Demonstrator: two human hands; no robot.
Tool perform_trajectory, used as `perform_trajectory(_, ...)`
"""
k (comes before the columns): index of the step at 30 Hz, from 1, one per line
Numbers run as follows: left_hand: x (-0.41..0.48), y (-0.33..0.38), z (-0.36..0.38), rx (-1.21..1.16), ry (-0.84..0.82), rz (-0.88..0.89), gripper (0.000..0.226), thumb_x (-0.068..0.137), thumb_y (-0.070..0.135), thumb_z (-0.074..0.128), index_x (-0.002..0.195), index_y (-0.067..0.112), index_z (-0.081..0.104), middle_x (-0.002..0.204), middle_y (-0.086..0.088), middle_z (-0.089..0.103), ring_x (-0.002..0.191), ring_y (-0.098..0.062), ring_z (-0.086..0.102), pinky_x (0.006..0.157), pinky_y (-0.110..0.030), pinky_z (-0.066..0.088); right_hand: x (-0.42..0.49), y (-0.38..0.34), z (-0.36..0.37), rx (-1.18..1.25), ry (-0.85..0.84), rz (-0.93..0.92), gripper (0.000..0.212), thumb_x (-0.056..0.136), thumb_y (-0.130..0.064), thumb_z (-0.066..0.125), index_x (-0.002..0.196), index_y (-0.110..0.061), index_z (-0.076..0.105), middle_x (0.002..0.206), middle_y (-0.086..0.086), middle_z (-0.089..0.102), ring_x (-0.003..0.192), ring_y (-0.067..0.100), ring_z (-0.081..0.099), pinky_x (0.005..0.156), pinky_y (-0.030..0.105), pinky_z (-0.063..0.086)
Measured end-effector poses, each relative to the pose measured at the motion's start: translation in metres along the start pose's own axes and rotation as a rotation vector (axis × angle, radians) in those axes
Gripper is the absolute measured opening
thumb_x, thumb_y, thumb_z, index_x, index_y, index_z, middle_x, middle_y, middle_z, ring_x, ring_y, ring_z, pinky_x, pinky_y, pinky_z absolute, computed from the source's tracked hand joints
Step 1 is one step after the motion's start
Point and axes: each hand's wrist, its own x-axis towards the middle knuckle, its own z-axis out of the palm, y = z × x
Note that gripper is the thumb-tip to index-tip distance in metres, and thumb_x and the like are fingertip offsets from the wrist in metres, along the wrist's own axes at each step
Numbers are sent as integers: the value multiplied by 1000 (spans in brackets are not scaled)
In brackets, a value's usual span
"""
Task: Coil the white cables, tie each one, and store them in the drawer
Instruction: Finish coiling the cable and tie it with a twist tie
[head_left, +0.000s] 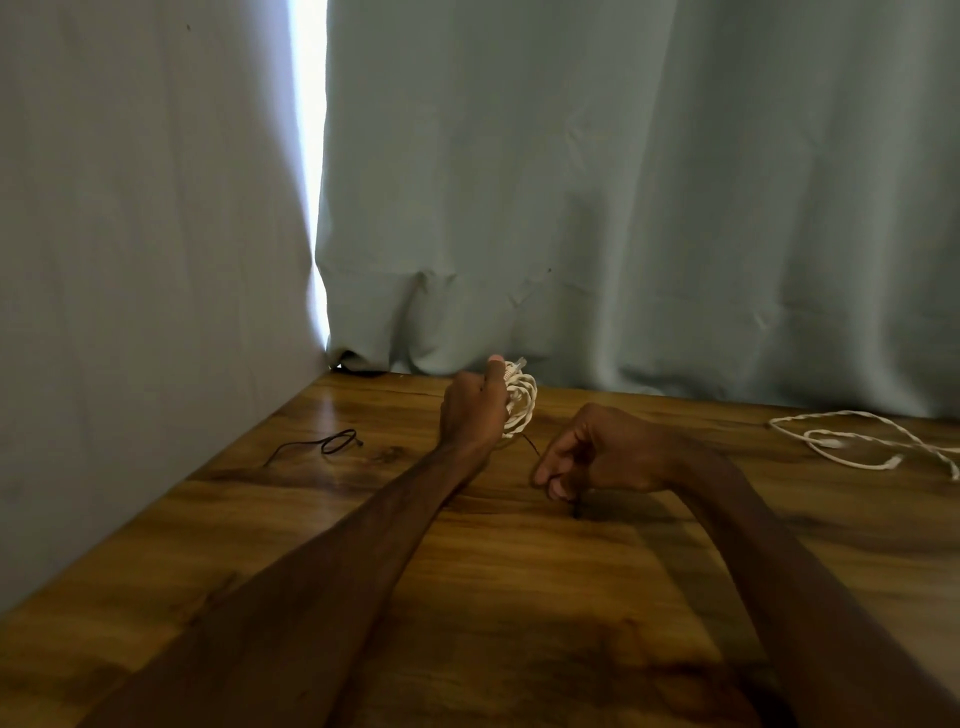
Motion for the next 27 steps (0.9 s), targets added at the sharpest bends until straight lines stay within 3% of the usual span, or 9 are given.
perform_trajectory(3, -1, 1, 2, -39, -13, -11, 65, 79, 69, 44, 71, 12, 75, 69, -10, 75, 72, -36, 74, 74, -61, 60, 3, 2, 1, -11, 61, 34, 30, 89, 16, 56, 106, 0, 76, 88, 11, 79, 75, 21, 75, 72, 39, 61)
perform_trajectory(6, -2, 1, 3, -54, -23, -13, 62, 81, 67, 46, 70, 13, 76, 68, -9, 75, 73, -37, 74, 73, -63, 59, 3, -1, 0, -25, 158, 27, 33, 88, 16, 50, 99, 1, 78, 82, 9, 78, 62, 9, 69, 58, 18, 53)
perform_trajectory(8, -2, 2, 4, -66, -20, -20, 62, 80, 68, 46, 72, 15, 77, 70, -10, 75, 74, -37, 75, 73, -64, 59, 2, -4, -1, -38, 247, 11, 33, 88, 12, 50, 93, -3, 79, 78, 4, 77, 60, 0, 64, 57, 12, 48)
perform_trajectory(10, -2, 3, 4, -72, -17, -24, 63, 78, 70, 46, 71, 14, 76, 70, -11, 75, 73, -36, 74, 74, -63, 59, 3, -6, 0, 8, 328, -2, 33, 88, 9, 50, 89, -8, 79, 74, 0, 74, 61, 0, 63, 58, 14, 49)
perform_trajectory(14, -6, 10, 3, -87, -29, -22, 61, 77, 69, 47, 68, 16, 75, 71, -12, 74, 71, -37, 72, 75, -64, 58, 1, -19, 0, 369, 368, -30, 29, 97, 6, 49, 97, -6, 76, 75, 2, 72, 50, 12, 57, 43, 21, 41)
perform_trajectory(17, -12, 17, 3, -62, -23, 2, 69, 77, 69, 43, 76, 9, 75, 77, -17, 75, 78, -42, 72, 75, -62, 58, -4, -28, -3, 496, 329, -57, 30, 101, 0, 49, 108, -11, 76, 85, 3, 75, 60, 11, 63, 52, 20, 43)
perform_trajectory(23, -18, 22, 4, -39, -58, 10, 61, 88, 59, 44, 77, 9, 77, 76, -16, 75, 78, -39, 73, 76, -59, 58, 1, -26, 3, 593, 409, 44, 36, 98, 5, 47, 108, -10, 79, 75, -1, 70, 49, 6, 35, 49, 24, 22)
perform_trajectory(27, -20, 24, 7, -50, -89, 5, 67, 80, 68, 43, 74, 9, 75, 75, -16, 75, 78, -39, 73, 77, -59, 58, 1, -22, 1, 771, 420, 21, 33, 99, 4, 48, 113, -7, 76, 94, 5, 78, 42, 5, 29, 42, 18, 21)
